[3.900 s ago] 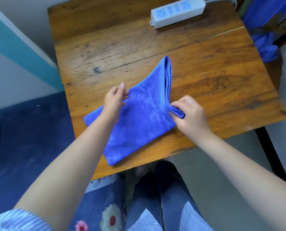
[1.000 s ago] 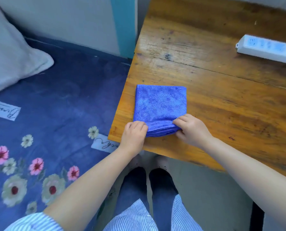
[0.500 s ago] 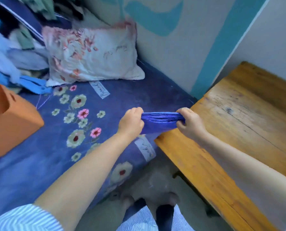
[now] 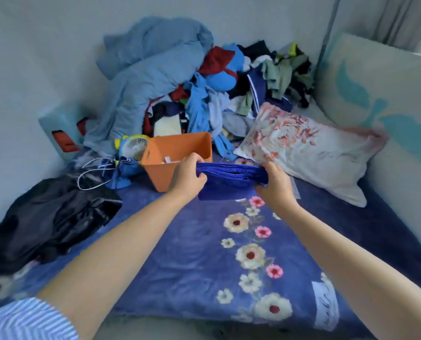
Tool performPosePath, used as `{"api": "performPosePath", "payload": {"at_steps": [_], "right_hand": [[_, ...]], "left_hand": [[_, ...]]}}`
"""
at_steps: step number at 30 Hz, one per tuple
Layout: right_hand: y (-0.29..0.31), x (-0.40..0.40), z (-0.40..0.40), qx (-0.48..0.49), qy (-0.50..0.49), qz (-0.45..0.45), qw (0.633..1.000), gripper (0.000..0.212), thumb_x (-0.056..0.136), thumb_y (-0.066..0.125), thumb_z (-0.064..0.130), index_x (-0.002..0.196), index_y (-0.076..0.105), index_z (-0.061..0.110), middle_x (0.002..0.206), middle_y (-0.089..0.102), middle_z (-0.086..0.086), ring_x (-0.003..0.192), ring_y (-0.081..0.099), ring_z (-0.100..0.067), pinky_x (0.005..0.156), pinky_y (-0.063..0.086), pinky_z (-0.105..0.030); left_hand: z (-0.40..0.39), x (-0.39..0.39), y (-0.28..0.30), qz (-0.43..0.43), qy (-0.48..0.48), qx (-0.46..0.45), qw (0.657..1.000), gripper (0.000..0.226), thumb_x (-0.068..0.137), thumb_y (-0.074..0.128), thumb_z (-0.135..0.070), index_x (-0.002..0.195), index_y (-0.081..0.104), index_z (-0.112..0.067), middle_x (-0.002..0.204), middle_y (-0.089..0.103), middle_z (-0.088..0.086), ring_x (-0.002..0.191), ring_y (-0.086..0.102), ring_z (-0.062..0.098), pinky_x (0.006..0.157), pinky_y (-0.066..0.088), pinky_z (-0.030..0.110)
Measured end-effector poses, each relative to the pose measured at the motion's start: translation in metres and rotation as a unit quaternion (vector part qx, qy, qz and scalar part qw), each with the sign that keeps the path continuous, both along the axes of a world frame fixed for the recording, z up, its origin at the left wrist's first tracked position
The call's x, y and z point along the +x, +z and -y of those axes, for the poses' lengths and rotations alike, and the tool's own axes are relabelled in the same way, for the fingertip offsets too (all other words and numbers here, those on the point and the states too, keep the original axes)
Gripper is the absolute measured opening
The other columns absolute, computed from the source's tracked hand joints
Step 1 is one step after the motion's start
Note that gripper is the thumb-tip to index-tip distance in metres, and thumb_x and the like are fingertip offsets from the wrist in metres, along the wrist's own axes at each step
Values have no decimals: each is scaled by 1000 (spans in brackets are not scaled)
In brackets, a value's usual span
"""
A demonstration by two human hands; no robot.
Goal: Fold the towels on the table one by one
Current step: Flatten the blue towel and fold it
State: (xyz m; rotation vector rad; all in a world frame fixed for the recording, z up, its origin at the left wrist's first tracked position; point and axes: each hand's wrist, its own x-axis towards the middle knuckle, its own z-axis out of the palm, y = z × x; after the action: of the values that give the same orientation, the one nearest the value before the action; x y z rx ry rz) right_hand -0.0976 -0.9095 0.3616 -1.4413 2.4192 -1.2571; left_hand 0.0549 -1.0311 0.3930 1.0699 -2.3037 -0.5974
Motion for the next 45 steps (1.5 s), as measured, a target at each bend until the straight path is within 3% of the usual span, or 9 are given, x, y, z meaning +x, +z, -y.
{"api": "performPosePath", "payload": {"at_steps": [9,17,22,25,29,34,38,43,45], "right_hand": [[59,150,144,-95,56,108,988,30,77,65,7,106,59,13,89,59,2,82,50,-13,63,31,-10],[69,180,211,-110,142,216,960,20,78,64,2,76,61,22,65,55,14,59,49,2,49,38,-1],[69,165,268,-123,167,258,944,22,87,55,5,84,56,27,72,56,12,61,52,9,58,41,-5],[69,142,311,-126,165,245,947,25,90,50,9,86,50,33,82,56,12,78,51,-6,76,42,-20],[61,95,387,-128,122,246,953,15,91,48,16,100,49,28,89,56,3,89,50,-16,86,42,-33],[41,40,476,-145,46,292,944,11,91,46,20,84,45,29,73,49,14,77,48,-10,79,39,-29],[17,9,535,-125,10,320,939,5,91,46,20,95,48,20,73,48,13,82,47,-12,79,40,-30],[-23,-25,585,-46,-30,273,960,16,91,46,24,104,49,15,71,47,12,73,46,-13,64,37,-26],[-42,-39,602,-15,-43,267,963,18,92,46,23,106,49,13,70,45,11,69,45,-12,60,36,-25]], "left_hand": [[104,169,38,-90,118,-17,989,30,75,57,6,104,58,-1,100,66,16,92,59,30,61,28,16],[178,213,34,-223,117,87,964,21,86,54,-2,105,54,-12,85,59,-2,82,53,18,75,37,22],[242,190,30,-221,100,51,969,25,93,44,-9,118,47,-11,112,54,6,98,51,21,75,32,15],[288,163,31,-228,90,42,969,26,93,44,-11,120,45,-11,103,53,2,91,47,16,70,31,14],[361,107,28,-319,128,149,927,29,90,53,-23,117,48,-12,99,56,1,95,55,17,88,43,30],[433,54,-6,-348,33,346,871,7,88,59,-17,84,61,-12,76,71,-5,72,65,11,66,53,23],[480,28,-51,-264,33,358,895,20,87,54,1,106,57,-7,85,63,-2,77,59,13,70,47,24],[539,-13,-91,-247,78,375,890,18,93,46,-8,106,50,-20,93,58,1,88,55,20,75,47,32],[561,-28,-110,-219,81,379,895,18,95,42,-15,111,45,-21,107,57,8,99,55,25,90,46,40]]}}
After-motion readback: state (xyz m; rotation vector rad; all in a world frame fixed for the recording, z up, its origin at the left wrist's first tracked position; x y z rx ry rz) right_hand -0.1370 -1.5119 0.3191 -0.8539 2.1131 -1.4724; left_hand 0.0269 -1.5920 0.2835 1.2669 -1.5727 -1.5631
